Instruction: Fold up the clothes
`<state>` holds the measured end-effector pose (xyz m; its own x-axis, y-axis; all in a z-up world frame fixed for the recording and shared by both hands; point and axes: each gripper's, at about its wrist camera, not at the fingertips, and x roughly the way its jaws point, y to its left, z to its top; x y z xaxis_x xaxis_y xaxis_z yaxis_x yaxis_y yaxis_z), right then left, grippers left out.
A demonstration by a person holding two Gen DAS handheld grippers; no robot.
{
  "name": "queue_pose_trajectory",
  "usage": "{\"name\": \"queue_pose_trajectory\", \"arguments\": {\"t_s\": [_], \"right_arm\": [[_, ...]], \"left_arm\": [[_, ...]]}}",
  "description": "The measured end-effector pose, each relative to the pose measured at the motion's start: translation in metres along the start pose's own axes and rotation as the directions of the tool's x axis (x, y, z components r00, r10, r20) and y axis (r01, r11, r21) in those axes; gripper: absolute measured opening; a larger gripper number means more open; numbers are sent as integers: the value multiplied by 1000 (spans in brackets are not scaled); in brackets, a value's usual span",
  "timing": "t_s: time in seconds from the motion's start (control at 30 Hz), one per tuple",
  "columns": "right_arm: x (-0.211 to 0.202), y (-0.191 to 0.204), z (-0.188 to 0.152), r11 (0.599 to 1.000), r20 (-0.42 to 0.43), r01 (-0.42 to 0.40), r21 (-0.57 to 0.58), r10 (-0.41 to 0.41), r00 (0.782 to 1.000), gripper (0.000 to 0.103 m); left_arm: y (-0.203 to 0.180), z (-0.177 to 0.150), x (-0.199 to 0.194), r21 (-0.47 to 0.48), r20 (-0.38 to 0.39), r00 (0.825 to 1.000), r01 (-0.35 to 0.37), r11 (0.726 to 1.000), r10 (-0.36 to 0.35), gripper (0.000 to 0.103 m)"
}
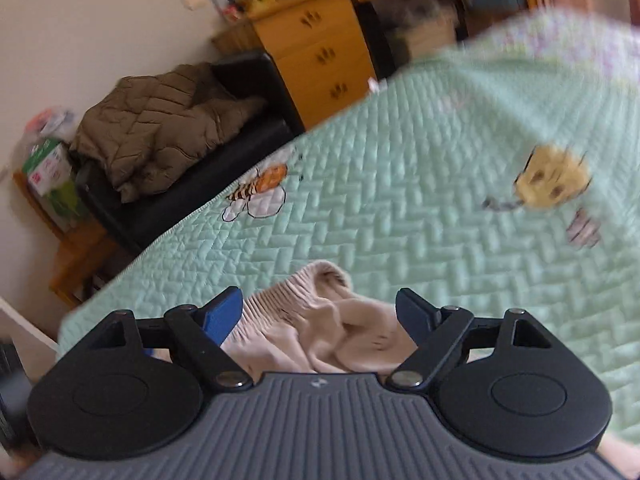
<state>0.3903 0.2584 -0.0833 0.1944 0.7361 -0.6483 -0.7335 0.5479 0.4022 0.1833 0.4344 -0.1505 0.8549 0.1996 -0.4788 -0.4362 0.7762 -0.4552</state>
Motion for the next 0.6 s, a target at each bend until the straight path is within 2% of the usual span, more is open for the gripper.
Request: {"name": "queue_pose_trajectory", "arguments": {"t_s": [0.03, 0.07, 0.1, 0.2, 0.3, 0.37, 0.43, 0.47, 0.6], "right_arm": [[6, 0, 4, 999, -20, -4, 34, 5, 1000, 84], [12, 0, 8, 998, -39, -8, 68, 10, 999, 84], [18, 0, 13, 995, -58, -11, 102, 17, 998, 84], [29, 5, 23, 990, -93, -11, 138, 24, 995, 84], [42, 15, 28, 993, -169, 76, 89, -61, 984, 83], [56, 21, 34, 992, -217, 118, 41, -106, 970, 69], [68, 29, 34, 988, -253, 154, 0, -149, 956, 49], [73, 33, 34, 984, -268, 179, -21, -178, 947, 45], [84, 44, 32, 959, -267, 250, -131, -277, 923, 19]], "left_arm": [[3, -2, 2, -1, -5, 999, 48, 999, -48, 68], [3, -3, 6, -9, -25, 998, 62, 998, -62, 36], [3, -4, 10, -18, -48, 996, 70, 997, -71, 23], [-2, -4, 13, 18, -55, 997, 63, 998, -62, 24], [-7, -4, 13, 52, -55, 998, 47, 998, -45, 24], [-9, -3, 14, 70, -55, 998, 37, 997, -33, 24], [-8, -3, 12, 76, -56, 998, 30, 997, -26, 24], [-8, -3, 10, 76, -54, 998, 27, 997, -23, 24], [-9, -4, 4, 88, -47, 999, 5, 996, -1, 24]]}}
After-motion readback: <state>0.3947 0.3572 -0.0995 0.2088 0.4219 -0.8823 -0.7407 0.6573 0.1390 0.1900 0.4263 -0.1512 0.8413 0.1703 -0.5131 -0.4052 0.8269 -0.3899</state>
